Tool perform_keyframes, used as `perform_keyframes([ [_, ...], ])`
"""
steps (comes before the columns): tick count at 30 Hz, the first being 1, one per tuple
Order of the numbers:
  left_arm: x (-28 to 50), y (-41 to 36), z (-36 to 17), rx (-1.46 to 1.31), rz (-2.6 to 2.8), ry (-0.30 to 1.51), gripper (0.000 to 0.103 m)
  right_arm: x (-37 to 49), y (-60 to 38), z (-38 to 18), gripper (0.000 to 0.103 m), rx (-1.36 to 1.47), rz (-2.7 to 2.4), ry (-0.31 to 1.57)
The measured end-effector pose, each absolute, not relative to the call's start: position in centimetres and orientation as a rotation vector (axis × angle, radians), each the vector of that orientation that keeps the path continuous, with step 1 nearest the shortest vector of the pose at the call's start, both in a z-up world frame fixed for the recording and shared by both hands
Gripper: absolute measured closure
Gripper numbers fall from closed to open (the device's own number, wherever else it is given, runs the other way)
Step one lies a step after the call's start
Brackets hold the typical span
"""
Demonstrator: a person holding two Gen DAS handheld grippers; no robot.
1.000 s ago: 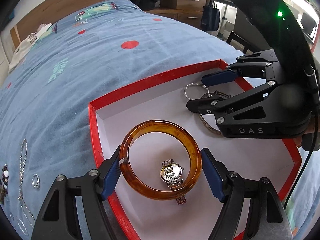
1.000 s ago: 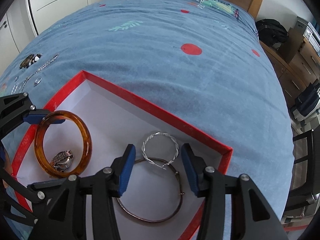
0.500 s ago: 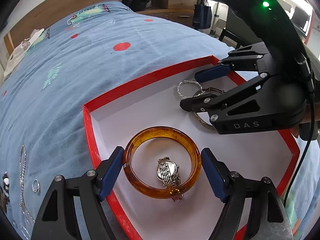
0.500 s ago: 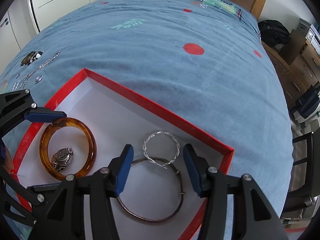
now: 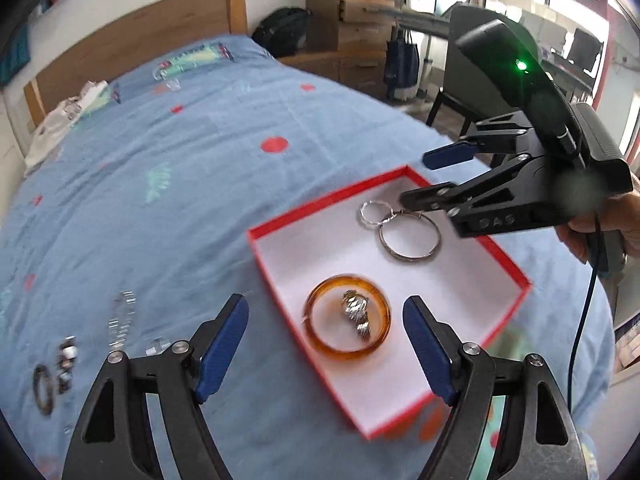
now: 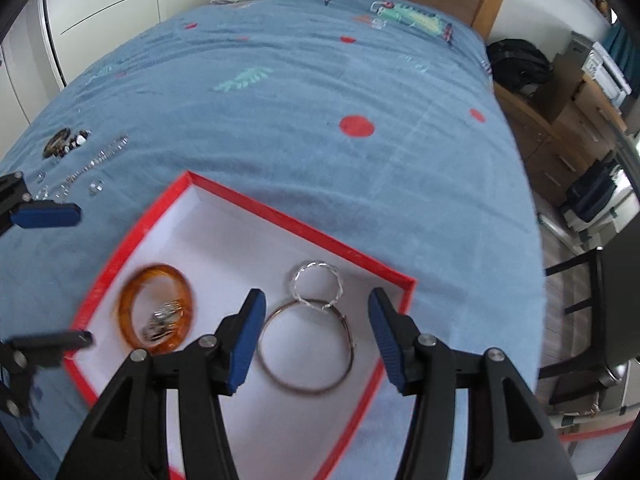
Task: Organize jewelry
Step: 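Withdraw both tools from the box back toward the remaining jewelry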
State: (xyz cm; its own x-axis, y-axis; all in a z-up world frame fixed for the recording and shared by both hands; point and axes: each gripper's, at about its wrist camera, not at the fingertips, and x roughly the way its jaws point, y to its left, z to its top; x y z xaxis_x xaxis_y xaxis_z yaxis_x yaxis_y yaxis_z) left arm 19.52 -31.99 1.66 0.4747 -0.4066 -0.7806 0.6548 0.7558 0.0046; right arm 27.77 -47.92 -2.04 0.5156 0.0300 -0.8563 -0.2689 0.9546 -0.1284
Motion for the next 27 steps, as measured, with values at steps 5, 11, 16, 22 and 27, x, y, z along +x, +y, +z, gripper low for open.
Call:
perform_keyframes([
  [5, 16.0, -27.4, 5.1, 0.289, -0.629, 0.809, 0.021, 23.8, -46.7, 3.3, 0.051, -0.261, 0.131, 0.972],
  [11, 11.4, -19.2, 9.0, 0.205, -0.566, 0.738, 0.021, 17.6, -44.3, 10.1, 0.051, -0.233, 0.080, 0.889],
  [16, 8.2, -11.8, 11.7, 0.169, -0.485, 0.681, 0.021, 12.3, -41.5, 14.5, 0.051, -0.202, 0.062, 0.819],
  [22, 4.6, -3.4, 14.3, 0.172, -0.351, 0.612, 0.016, 6.1, -38.1, 17.5, 0.051, -0.162, 0.040, 0.742],
  [27, 1.3, 3.3, 16.4, 0.154, -0.257, 0.512, 0.008, 2.4, -35.6, 18.9, 0.051, -0.126, 0.023, 0.701],
])
